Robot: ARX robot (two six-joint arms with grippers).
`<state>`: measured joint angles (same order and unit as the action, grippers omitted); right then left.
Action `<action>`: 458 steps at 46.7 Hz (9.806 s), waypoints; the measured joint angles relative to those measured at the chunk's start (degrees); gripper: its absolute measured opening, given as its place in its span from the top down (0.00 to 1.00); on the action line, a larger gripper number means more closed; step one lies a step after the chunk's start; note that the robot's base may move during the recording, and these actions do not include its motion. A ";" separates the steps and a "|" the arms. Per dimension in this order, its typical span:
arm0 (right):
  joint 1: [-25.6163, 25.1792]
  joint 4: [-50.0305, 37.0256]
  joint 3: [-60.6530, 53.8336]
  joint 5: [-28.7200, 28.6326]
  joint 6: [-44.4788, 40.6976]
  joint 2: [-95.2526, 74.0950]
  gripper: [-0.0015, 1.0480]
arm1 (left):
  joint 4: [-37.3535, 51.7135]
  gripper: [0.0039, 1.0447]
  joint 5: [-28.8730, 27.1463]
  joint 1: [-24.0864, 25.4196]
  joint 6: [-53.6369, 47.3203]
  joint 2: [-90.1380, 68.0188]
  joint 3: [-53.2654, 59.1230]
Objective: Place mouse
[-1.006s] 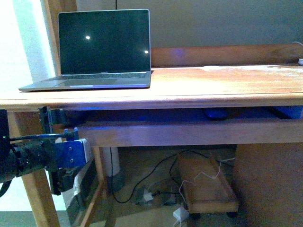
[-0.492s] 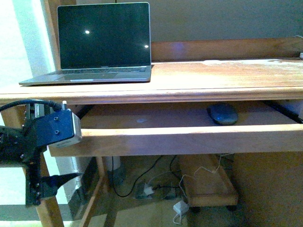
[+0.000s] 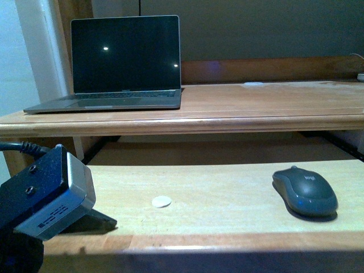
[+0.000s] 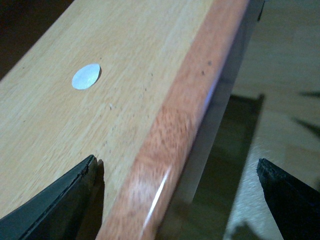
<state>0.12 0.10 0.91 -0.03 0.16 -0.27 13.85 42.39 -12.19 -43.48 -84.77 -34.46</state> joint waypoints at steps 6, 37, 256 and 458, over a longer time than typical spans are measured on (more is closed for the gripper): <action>0.00 0.00 0.00 0.00 0.00 0.00 0.07 | 11.93 0.07 -7.17 -2.43 19.71 7.63 3.67; 0.00 0.00 0.00 0.02 0.00 0.00 0.07 | -14.14 0.27 -58.71 -6.03 51.32 72.76 23.02; 23.52 -18.08 79.89 10.38 16.48 -97.22 0.07 | -14.12 0.07 -42.40 11.89 44.04 84.46 33.97; -0.02 -0.42 -0.02 0.04 0.17 -0.24 0.97 | -14.12 0.07 -42.36 11.87 44.04 84.46 33.99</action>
<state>0.10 -0.32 0.89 0.01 0.34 -0.51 -0.27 0.03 -0.32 0.56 -0.32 -0.47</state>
